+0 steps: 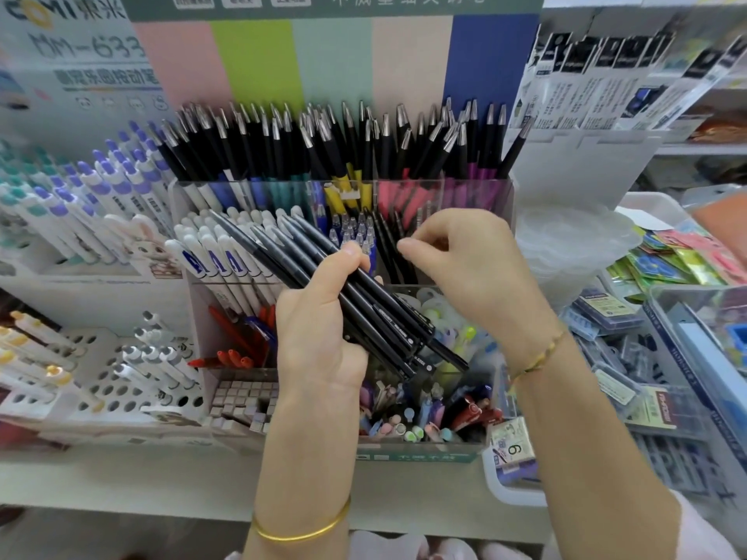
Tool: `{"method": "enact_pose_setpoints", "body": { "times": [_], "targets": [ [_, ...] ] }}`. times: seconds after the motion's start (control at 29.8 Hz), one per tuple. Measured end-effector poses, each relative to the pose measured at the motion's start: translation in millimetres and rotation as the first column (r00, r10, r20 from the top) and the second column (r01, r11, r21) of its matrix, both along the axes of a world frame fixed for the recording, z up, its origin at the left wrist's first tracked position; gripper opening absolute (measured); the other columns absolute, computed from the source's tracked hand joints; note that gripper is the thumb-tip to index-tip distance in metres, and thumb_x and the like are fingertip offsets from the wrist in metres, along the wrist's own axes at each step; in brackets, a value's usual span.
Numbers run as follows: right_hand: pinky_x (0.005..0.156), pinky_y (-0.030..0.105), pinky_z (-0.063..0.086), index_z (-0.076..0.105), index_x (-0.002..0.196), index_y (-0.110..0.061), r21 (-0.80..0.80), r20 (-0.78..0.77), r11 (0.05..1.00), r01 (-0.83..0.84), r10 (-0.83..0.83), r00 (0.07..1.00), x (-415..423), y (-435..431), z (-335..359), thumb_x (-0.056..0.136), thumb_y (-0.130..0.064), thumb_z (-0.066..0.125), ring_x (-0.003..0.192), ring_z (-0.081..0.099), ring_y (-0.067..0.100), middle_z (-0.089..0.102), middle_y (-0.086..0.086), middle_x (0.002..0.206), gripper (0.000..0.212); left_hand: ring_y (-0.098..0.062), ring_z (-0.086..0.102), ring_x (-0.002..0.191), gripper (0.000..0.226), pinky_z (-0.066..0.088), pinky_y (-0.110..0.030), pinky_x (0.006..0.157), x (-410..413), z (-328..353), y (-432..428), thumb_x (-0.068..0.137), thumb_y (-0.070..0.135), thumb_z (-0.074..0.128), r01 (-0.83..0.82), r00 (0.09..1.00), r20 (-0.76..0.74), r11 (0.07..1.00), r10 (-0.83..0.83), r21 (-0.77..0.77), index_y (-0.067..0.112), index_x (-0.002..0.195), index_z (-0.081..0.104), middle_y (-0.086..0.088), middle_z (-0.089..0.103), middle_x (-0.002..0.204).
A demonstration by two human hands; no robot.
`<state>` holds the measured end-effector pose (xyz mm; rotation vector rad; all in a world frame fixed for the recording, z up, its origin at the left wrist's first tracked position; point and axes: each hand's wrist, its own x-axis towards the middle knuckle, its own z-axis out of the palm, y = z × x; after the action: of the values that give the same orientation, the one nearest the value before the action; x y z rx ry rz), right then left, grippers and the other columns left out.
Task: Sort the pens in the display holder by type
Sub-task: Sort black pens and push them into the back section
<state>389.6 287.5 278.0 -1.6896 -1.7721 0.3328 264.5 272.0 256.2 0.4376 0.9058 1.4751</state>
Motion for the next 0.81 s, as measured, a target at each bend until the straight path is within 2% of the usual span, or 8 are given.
{"method": "enact_pose_setpoints", "body": {
  "times": [0.03, 0.1, 0.2, 0.3, 0.4, 0.6, 0.7, 0.81],
  "targets": [
    [0.064, 0.032, 0.047, 0.069, 0.081, -0.004, -0.055, -0.096, 0.995, -0.088, 0.082, 0.992, 0, -6, 7, 0.090, -0.034, 0.057, 0.063, 0.054, 0.019, 0.062, 0.007, 0.069, 0.034, -0.013, 0.061, 0.052, 0.039, 0.051, -0.025, 0.048, 1, 1, 0, 0.085, 0.007, 0.064, -0.006, 1.000, 0.000, 1.000, 0.006, 0.003, 0.013, 0.047, 0.068, -0.001, 0.060, 0.056],
    [0.060, 0.033, 0.049, 0.069, 0.080, -0.005, -0.151, -0.245, 0.956, -0.251, 0.209, 0.947, -2, -16, 15, 0.087, -0.040, 0.058, 0.064, 0.056, 0.025, 0.065, 0.013, 0.073, 0.037, -0.013, 0.063, 0.050, 0.040, 0.054, -0.028, 0.048, 2, 2, -1, 0.086, 0.006, 0.064, -0.028, 1.000, 0.004, 1.000, 0.028, 0.001, 0.012, 0.046, 0.068, -0.001, 0.061, 0.053],
    [0.061, 0.030, 0.050, 0.066, 0.079, -0.013, -0.153, -0.294, 0.928, -0.339, 0.285, 0.912, -4, -20, 13, 0.079, -0.040, 0.068, 0.061, 0.057, 0.012, 0.065, 0.001, 0.073, 0.028, -0.015, 0.062, 0.052, 0.026, 0.056, -0.030, 0.053, 3, 3, -1, 0.085, 0.008, 0.065, -0.050, 0.999, -0.015, 0.999, 0.050, -0.010, 0.007, 0.059, 0.065, 0.000, 0.060, 0.054],
    [0.066, 0.032, 0.054, 0.066, 0.080, -0.013, -0.109, -0.307, 0.927, -0.358, 0.312, 0.899, -2, -18, 8, 0.079, -0.030, 0.072, 0.069, 0.062, 0.014, 0.067, 0.001, 0.075, 0.017, -0.013, 0.060, 0.049, 0.022, 0.054, -0.027, 0.052, 3, 3, 0, 0.084, 0.009, 0.066, -0.067, 0.997, -0.029, 0.997, 0.066, -0.028, 0.006, 0.064, 0.062, 0.001, 0.058, 0.053],
    [0.065, 0.032, 0.054, 0.068, 0.080, -0.012, -0.069, -0.279, 0.934, -0.351, 0.320, 0.906, -1, -16, 7, 0.084, -0.023, 0.068, 0.068, 0.062, 0.015, 0.066, 0.001, 0.074, 0.012, -0.014, 0.063, 0.051, 0.018, 0.057, -0.033, 0.057, 4, 4, 0, 0.083, 0.011, 0.069, -0.066, 0.997, -0.029, 0.997, 0.065, -0.034, 0.007, 0.067, 0.062, 0.001, 0.060, 0.054],
    [0.059, 0.015, 0.047, 0.069, 0.083, -0.011, -0.002, -0.286, 0.955, -0.297, 0.284, 0.915, -3, -14, 2, 0.086, -0.016, 0.064, 0.065, 0.056, 0.002, 0.062, -0.008, 0.071, 0.008, -0.020, 0.067, 0.061, 0.015, 0.060, -0.042, 0.064, 6, 6, 2, 0.083, 0.014, 0.070, -0.089, 0.996, -0.015, 0.996, 0.089, -0.031, 0.006, 0.073, 0.062, -0.003, 0.064, 0.059],
    [0.061, 0.021, 0.049, 0.068, 0.084, -0.011, 0.023, -0.283, 0.959, -0.283, 0.277, 0.918, -3, -12, 0, 0.088, -0.014, 0.061, 0.066, 0.056, 0.006, 0.061, -0.007, 0.072, 0.008, -0.018, 0.066, 0.058, 0.017, 0.059, -0.037, 0.060, 8, 5, 2, 0.084, 0.015, 0.069, -0.091, 0.995, -0.030, 0.996, 0.091, -0.019, 0.007, 0.070, 0.063, -0.002, 0.064, 0.058],
    [0.064, 0.030, 0.052, 0.063, 0.081, -0.021, 0.075, -0.348, 0.974, -0.212, 0.225, 0.910, 0, -8, -1, 0.090, -0.012, 0.058, 0.065, 0.055, 0.006, 0.057, -0.009, 0.070, 0.014, -0.012, 0.061, 0.054, 0.035, 0.055, -0.029, 0.057, 5, 2, 3, 0.086, 0.013, 0.066, -0.082, 0.996, -0.033, 0.997, 0.082, -0.002, 0.014, 0.051, 0.068, 0.002, 0.061, 0.055]
  ]
}}
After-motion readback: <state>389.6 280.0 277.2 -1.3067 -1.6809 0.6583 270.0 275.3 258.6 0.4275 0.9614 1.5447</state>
